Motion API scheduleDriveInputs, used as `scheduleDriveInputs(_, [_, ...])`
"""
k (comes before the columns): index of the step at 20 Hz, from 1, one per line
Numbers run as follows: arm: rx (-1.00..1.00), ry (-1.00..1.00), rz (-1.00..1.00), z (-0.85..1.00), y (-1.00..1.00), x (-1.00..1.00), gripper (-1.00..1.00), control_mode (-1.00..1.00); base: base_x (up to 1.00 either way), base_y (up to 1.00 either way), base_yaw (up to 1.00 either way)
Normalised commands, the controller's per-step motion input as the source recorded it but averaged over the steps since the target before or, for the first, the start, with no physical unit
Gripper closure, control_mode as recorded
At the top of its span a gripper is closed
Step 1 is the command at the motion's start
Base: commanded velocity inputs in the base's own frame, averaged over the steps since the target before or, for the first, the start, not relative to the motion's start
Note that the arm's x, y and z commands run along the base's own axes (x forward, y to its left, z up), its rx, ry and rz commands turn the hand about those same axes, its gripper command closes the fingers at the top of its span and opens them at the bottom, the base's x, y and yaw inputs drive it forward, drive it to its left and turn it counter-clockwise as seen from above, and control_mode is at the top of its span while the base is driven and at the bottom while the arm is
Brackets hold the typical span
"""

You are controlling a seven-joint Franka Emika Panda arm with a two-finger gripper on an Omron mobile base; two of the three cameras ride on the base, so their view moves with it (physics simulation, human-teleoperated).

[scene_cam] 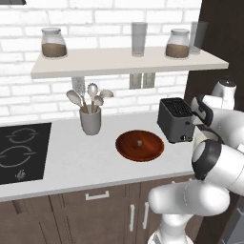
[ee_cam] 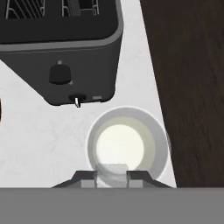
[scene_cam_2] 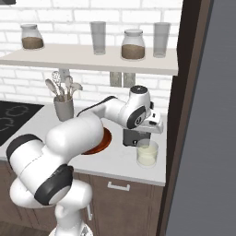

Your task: Grab a lemon wedge from the fridge and one ice cube from the ice bowl, and put them in the glass of lemonade.

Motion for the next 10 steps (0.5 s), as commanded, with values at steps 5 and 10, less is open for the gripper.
scheduleDriveInputs(5, [0.00, 0.00, -0.03, 0.00, -0.04, 0.22, 1.00, -1.00, 0.00, 0.00, 0.00])
scheduleDriveInputs(10, [0.01, 0.00, -0.08, 0.00, -0.22, 0.12, 1.00, -1.00, 0.00, 0.00, 0.00])
